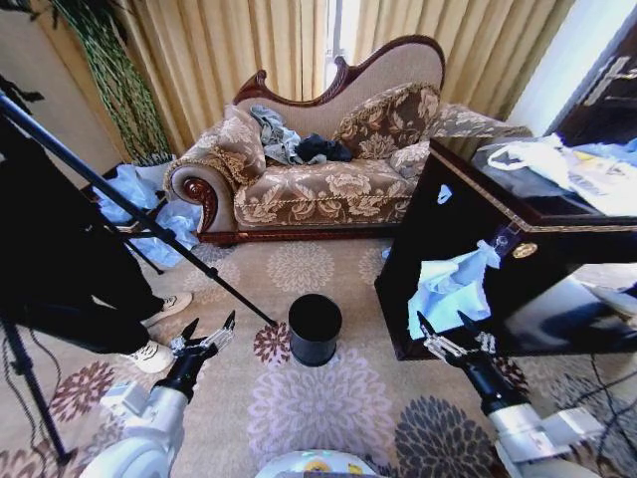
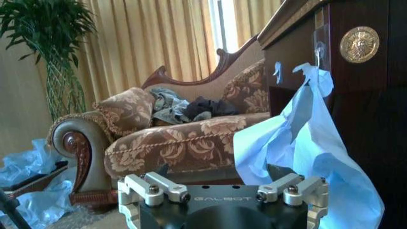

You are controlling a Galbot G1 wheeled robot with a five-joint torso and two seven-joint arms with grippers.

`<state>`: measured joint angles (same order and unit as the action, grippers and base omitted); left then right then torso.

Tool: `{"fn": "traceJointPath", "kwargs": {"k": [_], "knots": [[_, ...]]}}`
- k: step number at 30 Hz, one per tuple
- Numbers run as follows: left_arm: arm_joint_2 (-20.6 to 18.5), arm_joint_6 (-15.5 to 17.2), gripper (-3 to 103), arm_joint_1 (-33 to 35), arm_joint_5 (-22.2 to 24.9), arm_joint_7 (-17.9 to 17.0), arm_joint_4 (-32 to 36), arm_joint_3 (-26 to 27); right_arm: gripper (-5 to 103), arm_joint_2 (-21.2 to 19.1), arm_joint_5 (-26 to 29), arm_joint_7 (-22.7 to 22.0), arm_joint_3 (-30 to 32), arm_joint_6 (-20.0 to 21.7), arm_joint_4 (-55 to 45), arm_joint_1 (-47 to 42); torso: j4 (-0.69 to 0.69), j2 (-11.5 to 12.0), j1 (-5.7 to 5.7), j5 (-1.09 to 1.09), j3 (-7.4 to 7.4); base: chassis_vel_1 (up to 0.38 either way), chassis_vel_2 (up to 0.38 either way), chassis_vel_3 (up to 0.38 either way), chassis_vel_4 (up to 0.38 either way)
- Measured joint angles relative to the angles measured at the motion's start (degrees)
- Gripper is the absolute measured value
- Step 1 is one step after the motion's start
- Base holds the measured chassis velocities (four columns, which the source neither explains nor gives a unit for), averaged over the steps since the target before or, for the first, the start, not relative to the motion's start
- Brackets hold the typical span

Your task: Place a garbage bag over the trash bin.

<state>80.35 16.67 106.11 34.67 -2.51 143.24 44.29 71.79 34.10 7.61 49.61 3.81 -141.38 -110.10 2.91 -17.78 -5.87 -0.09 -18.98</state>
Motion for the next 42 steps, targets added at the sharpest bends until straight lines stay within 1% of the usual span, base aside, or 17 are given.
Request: {"fn": "traceJointPath", "kwargs": {"k": [24,25,29,42], "knots": [[-1.31,0.31,100,-0.09,0.67,-0.18,0.0,0.33,100,0.23,0.59,0.66,0.28,-0.32,-0.05,-0.12,0.0,0.0,0.0,0.0,0.0,0.0,0.0,0.0,0.0],[-1.34,0.31,103,-0.09,0.67,-0.18,0.0,0.34,100,0.21,0.59,0.71,0.3,-0.34,-0.05,-0.09,0.0,0.0,0.0,0.0,0.0,0.0,0.0,0.0,0.0],[-1.35,0.3,99,-0.11,0.65,-0.23,0.0,0.32,100,0.06,0.59,0.83,0.36,-0.47,0.1,-0.06,0.0,0.0,0.0,0.0,0.0,0.0,0.0,0.0,0.0],[-1.84,0.3,99,-0.35,0.77,-0.28,0.0,0.36,100,-0.15,0.55,0.84,0.41,-0.51,0.21,0.05,0.0,0.0,0.0,0.0,0.0,0.0,0.0,0.0,0.0]]}}
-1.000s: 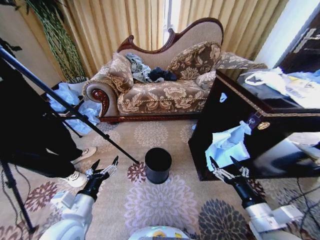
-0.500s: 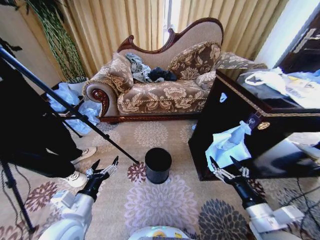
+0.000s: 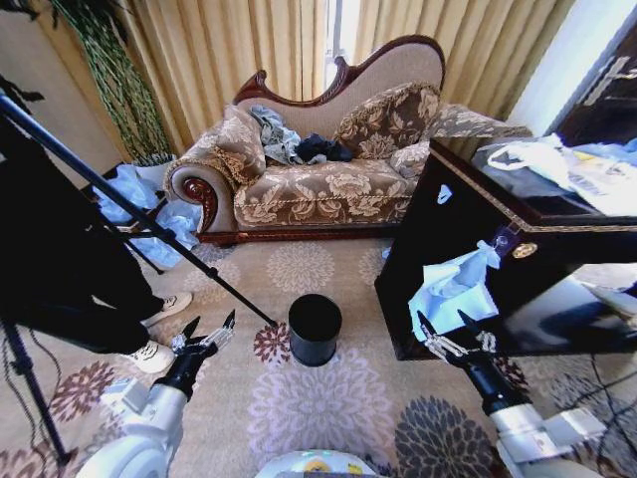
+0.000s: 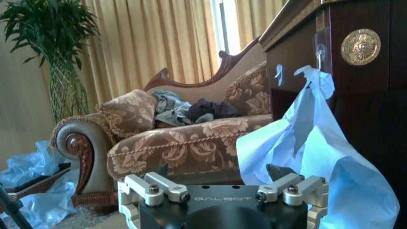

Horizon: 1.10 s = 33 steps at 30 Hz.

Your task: Place a garbage bag over the trash bin.

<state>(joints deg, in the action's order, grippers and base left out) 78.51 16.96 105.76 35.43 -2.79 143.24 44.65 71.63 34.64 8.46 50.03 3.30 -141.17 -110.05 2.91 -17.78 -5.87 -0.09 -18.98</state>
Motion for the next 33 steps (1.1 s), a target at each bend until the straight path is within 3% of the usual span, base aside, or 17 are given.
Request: {"fn": "traceJointPath", "kwargs": {"k": [10,19,24,33], "knots": [[-0.67,0.01,99,-0.27,0.34,-0.02,0.0,-0.02,100,-0.01,0.0,0.0,0.1,0.02,0.02,-0.02,0.0,0.0,0.0,0.0,0.0,0.0,0.0,0.0,0.0],[-4.68,0.69,99,-2.08,3.32,-0.89,0.0,0.98,100,-0.05,-0.06,0.05,0.38,0.01,-0.17,-0.46,0.0,0.0,0.0,-0.01,0.0,0.0,0.0,0.0,0.0],[-8.45,1.81,99,-4.22,7.37,-1.83,0.0,0.45,100,0.19,-0.23,0.85,0.9,-0.44,-0.09,-1.14,0.0,0.0,0.0,0.0,0.0,0.0,0.0,0.0,0.0],[-16.86,3.3,99,-9.28,16.75,-3.77,0.0,-1.46,100,1.32,0.44,7.76,2.33,-5.08,1.27,-2.43,0.0,0.0,0.0,-0.01,0.0,0.0,0.0,0.0,0.0]]}}
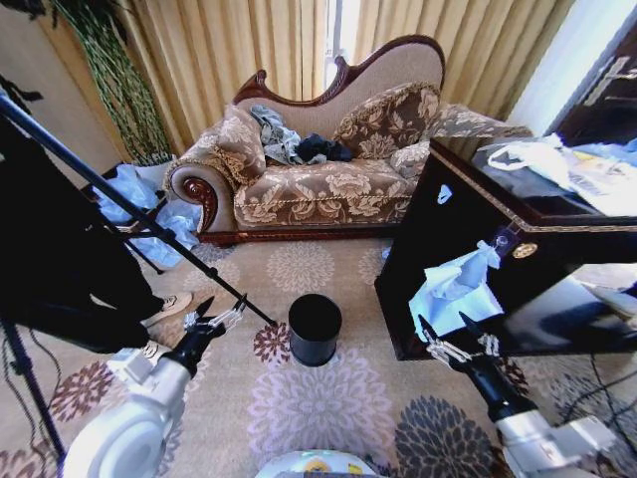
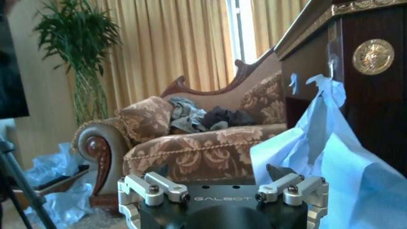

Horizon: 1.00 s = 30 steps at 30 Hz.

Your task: Place a garbage bag over the trash bin.

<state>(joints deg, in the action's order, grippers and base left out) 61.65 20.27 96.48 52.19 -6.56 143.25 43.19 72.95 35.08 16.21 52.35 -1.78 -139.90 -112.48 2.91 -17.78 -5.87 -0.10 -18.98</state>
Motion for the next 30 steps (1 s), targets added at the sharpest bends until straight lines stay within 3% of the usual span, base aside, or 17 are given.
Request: {"fn": "traceJointPath", "kwargs": {"k": [2,5,9,12,14,20,24,26,27,28,30], "knots": [[-0.98,0.01,99,-0.5,0.88,-0.07,0.0,-0.38,100,0.24,-0.12,0.56,-0.17,-0.51,0.19,0.02,0.0,0.0,0.0,0.0,0.0,0.0,0.0,0.0,0.0],[-6.86,-0.2,99,-4.97,5.03,-0.15,-2.07,-2.0,100,1.34,-1.68,1.86,-0.98,-1.79,1.05,-0.02,0.0,0.0,0.0,0.0,0.0,0.0,0.0,0.0,0.0],[-11.06,-0.23,99,-9.57,9.28,-0.4,-4.55,-3.8,100,1.91,-2.56,1.98,-1.2,-2.0,1.43,-0.07,0.0,0.0,0.0,-0.01,0.0,0.0,0.0,0.0,0.0],[-14.27,-0.23,98,-13.71,12.87,-0.63,-6.77,-6.08,100,2.51,-3.27,1.99,-1.29,-2.04,1.63,-0.08,0.0,0.0,0.0,0.0,0.0,0.0,0.0,0.0,0.0],[-16.98,-0.18,98,-18.35,16.7,-1.13,-9.56,-10.42,100,3.36,-4.01,1.98,-1.36,-2.15,1.71,-0.09,0.0,0.0,0.0,0.01,0.0,0.0,0.0,0.0,0.0],[-19.03,-0.18,97,-25.56,17.79,-1.15,-14.38,-18.48,100,4.87,-4.75,2.28,-1.37,-2.86,1.92,-0.41,0.0,0.0,0.0,-0.01,0.0,0.0,0.0,0.0,0.0],[-20.23,-0.28,97,-37.4,17.4,-0.89,-20.72,-29.88,100,6.26,-5.15,2.9,-1.12,-3.6,2.43,-0.59,0.0,0.0,0.0,0.01,0.0,0.0,0.0,0.0,0.0],[-20.27,-0.33,97,-39.12,17.31,-0.87,-21.62,-31.72,100,6.38,-5.17,2.96,-1.06,-3.7,2.5,-0.6,0.0,0.0,0.0,0.02,-0.01,0.0,0.0,0.0,0.0],[-20.1,-0.53,97,-43.53,17.2,-0.82,-23.91,-36.61,100,6.62,-5.19,3.08,-0.92,-3.87,2.67,-0.59,0.0,0.0,0.0,0.02,-0.01,0.0,0.0,0.0,0.0],[-20.1,-0.53,97,-43.53,17.2,-0.82,-23.91,-36.61,100,6.62,-5.19,3.08,-0.92,-3.87,2.67,-0.59,0.0,0.0,0.0,0.02,-0.01,0.0,0.0,0.0,0.0],[-18.21,-0.64,97,-51.69,18.48,-1.43,-27.64,-43.62,100,7.02,-5.27,3.35,-0.5,-4.23,3.12,-0.45,0.01,0.0,0.0,0.02,0.0,0.0,0.0,0.0,0.0]]}}
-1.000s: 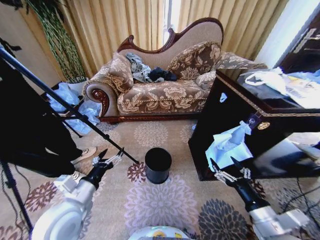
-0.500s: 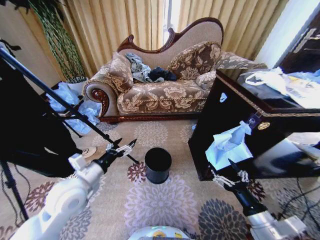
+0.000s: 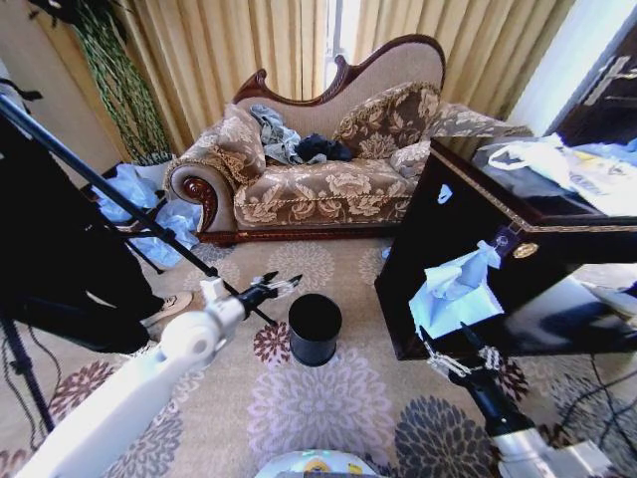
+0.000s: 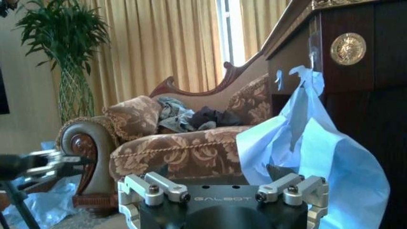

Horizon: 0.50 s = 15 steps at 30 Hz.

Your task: Place a garbage bag over the trash bin.

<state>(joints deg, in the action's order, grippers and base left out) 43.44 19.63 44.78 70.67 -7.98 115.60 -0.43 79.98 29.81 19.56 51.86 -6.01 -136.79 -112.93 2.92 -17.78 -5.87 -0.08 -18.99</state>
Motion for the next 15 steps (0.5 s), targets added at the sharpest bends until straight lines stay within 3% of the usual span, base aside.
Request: {"fn": "traceJointPath", "kwargs": {"k": [5,15], "knots": [[4.43,0.94,96,-9.5,5.91,-3.63,-3.41,-6.24,100,0.22,0.12,0.83,0.93,-0.33,0.57,0.36,0.0,0.0,0.0,0.02,0.0,0.0,0.0,0.0,0.0],[11.82,2.07,96,-17.66,17.22,-10.27,-8.07,-11.42,100,0.28,-0.26,1.51,1.06,-0.78,1.82,0.88,-0.01,0.0,0.0,0.01,0.0,0.0,0.0,0.0,0.0]]}}
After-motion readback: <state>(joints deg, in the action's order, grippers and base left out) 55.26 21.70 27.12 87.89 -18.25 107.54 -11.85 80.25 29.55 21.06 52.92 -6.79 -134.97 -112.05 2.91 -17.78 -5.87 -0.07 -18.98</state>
